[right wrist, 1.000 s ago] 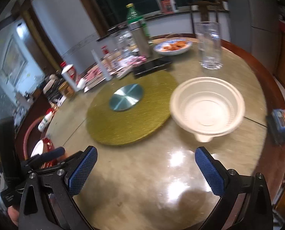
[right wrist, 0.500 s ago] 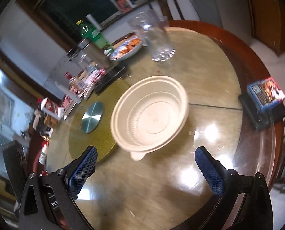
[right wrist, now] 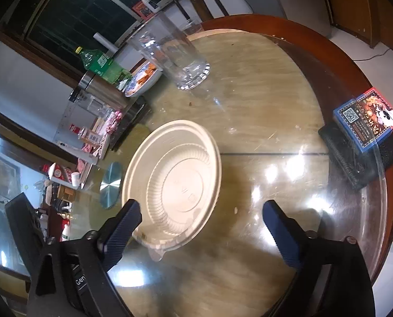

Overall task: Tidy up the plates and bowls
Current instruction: 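Grasp the beige plastic bowl rim with both grippers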

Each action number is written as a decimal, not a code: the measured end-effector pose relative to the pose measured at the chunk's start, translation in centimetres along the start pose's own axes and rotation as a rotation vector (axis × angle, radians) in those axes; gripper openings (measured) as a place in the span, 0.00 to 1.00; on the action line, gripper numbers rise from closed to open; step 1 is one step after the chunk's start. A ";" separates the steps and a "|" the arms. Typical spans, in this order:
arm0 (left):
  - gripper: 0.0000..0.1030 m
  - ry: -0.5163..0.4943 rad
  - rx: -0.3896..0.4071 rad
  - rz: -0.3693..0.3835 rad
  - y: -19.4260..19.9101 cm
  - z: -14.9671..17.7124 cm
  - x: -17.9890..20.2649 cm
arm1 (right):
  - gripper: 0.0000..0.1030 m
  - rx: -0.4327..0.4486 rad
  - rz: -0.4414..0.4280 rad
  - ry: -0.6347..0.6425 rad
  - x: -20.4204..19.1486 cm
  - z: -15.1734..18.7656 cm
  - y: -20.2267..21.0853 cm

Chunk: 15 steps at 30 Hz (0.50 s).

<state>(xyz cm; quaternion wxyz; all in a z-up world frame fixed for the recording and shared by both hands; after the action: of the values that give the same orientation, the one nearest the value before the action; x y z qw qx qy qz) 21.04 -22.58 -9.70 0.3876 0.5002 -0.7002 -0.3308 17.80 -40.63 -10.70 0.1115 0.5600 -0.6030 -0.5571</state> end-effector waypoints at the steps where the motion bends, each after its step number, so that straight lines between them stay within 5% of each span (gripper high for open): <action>1: 0.76 0.001 0.006 -0.002 -0.1 -0.1 0.0 | 0.83 -0.002 0.002 -0.002 0.1 -0.1 -0.2; 8: 0.75 0.003 0.038 -0.039 -0.7 -0.5 -0.5 | 0.61 -0.025 0.020 -0.009 0.3 0.0 -1.8; 12: 0.48 -0.027 0.030 -0.062 -1.4 -0.1 -0.6 | 0.50 -0.035 -0.016 -0.026 -0.1 0.3 -2.5; 15: 0.22 -0.068 0.031 -0.063 -1.6 0.3 -0.2 | 0.22 -0.045 -0.036 -0.043 -0.1 0.7 -3.0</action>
<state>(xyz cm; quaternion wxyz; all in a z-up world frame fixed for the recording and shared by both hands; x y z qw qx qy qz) 21.53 -22.81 -11.20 0.3454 0.5163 -0.7019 -0.3486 18.96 -39.42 -13.28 0.1011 0.5558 -0.5825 -0.5844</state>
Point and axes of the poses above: each gripper's, at about its wrist camera, not at the fingertips, and y roughly against the way its jaws point, x to its right, z to its underside, the point moved 10 cm from there along -y, roughly the way its jaws point, and after that the axes turned 3 degrees about z, right-handed, at the moved point
